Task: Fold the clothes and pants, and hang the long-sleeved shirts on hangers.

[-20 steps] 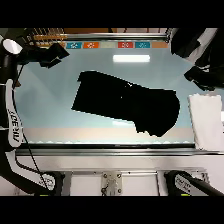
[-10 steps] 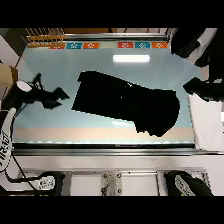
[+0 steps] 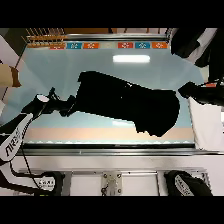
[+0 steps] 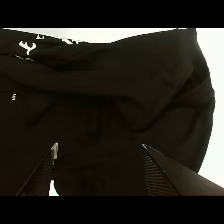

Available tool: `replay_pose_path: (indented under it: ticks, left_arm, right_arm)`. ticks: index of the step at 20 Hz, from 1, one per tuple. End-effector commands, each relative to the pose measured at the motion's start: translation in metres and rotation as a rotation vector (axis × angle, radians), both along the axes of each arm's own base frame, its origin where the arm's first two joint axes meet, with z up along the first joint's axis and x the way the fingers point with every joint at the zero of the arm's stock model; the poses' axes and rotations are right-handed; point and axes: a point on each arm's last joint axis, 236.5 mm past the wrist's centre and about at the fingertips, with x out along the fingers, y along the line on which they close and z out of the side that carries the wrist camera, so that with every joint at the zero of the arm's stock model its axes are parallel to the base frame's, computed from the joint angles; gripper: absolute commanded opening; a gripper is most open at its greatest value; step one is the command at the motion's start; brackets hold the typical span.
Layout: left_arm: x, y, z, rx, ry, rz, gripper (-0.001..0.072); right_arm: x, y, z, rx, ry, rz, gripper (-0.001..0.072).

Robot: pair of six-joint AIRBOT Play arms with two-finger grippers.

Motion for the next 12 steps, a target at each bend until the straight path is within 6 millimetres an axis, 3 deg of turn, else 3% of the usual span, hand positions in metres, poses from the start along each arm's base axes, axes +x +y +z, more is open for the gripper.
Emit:
replay_pose_path:
  ticks: [1, 4, 5, 6, 9, 12]
  left_arm:
    - [0.032, -0.015, 0.003, 0.007, -0.050, -0.009, 0.0607]
    - [0.052, -0.021, 0.012, 0.009, -0.090, -0.002, 0.0602]
    - [0.055, -0.021, 0.015, 0.008, -0.099, 0.000, 0.0334]
    - [0.058, -0.019, 0.018, 0.018, -0.112, -0.007, 0.0020]
    - [0.054, 0.000, 0.030, 0.064, -0.138, -0.015, 0.0008]
    - [0.023, 0.027, 0.035, 0.171, -0.139, -0.053, 0.0009]
  right_arm:
    - [0.000, 0.001, 0.000, 0.002, -0.001, 0.002, 0.0576]
    - [0.000, 0.001, 0.000, 0.002, -0.001, 0.002, 0.0576]
    - [0.000, 0.001, 0.000, 0.002, 0.000, 0.002, 0.0576]
    - [-0.001, -0.001, 0.000, -0.001, 0.001, -0.001, 0.0576]
    - [-0.010, -0.017, -0.010, -0.010, 0.050, -0.035, 0.0576]
    - [-0.038, -0.047, -0.053, 0.032, 0.185, -0.130, 0.0576]
